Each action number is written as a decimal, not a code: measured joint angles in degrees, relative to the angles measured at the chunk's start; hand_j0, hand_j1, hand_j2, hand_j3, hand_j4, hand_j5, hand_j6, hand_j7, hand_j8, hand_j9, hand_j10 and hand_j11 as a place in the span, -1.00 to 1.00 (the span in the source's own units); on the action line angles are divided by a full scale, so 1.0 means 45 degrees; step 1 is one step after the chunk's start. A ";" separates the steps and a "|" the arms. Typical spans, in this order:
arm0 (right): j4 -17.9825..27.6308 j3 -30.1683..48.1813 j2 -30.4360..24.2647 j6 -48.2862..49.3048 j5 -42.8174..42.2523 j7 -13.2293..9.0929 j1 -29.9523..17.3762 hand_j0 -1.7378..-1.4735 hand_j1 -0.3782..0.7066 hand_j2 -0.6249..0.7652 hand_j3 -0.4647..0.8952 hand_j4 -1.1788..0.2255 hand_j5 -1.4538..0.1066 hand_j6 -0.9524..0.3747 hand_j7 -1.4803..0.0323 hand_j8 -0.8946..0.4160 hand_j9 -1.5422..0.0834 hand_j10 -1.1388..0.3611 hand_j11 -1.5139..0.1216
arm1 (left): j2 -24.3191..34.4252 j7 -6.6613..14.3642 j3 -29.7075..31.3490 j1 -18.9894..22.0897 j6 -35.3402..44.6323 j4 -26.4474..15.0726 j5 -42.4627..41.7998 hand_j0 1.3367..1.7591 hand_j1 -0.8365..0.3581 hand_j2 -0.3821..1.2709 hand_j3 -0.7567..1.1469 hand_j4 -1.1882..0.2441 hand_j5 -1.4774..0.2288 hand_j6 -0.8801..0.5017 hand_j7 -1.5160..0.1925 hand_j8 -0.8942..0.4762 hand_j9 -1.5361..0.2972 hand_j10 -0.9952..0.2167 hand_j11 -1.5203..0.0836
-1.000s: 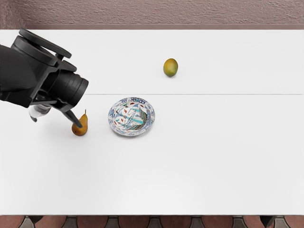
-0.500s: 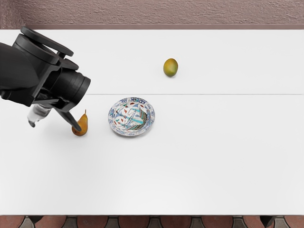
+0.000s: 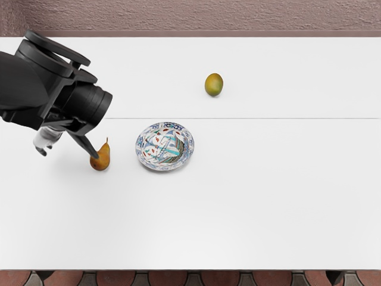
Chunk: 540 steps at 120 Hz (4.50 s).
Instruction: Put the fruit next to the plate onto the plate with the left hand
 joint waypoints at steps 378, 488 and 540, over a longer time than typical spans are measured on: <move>0.0001 0.0001 0.0000 -0.0003 0.0000 0.0000 0.0000 -0.40 -0.91 -0.11 -0.32 0.66 0.84 0.41 0.93 0.34 0.87 0.50 0.83 | 0.0000 0.0002 -0.1578 0.2069 -0.0002 0.1594 0.0673 0.52 -0.01 -0.39 -0.20 -0.03 -0.03 -0.44 0.02 -0.42 -0.03 -0.17 0.09; 0.0001 0.0000 0.0000 -0.0002 0.0000 0.0000 0.0000 -0.40 -0.91 -0.11 -0.32 0.66 0.84 0.41 0.93 0.34 0.87 0.50 0.83 | 0.0000 0.0006 -0.1849 0.2102 -0.0027 0.1780 0.0656 0.52 -0.21 -0.05 -0.20 -0.17 -0.31 -0.43 -0.25 -0.43 -0.27 -0.45 -0.19; -0.0001 -0.0002 0.0000 -0.0001 0.0000 0.0000 0.0000 -0.40 -0.91 -0.11 -0.32 0.66 0.84 0.41 0.93 0.34 0.87 0.50 0.83 | 0.0000 0.0007 -0.2152 0.1663 -0.0033 0.1732 0.0641 0.52 -0.21 -0.07 -0.20 -0.15 -0.33 -0.41 -0.26 -0.41 -0.28 -0.46 -0.20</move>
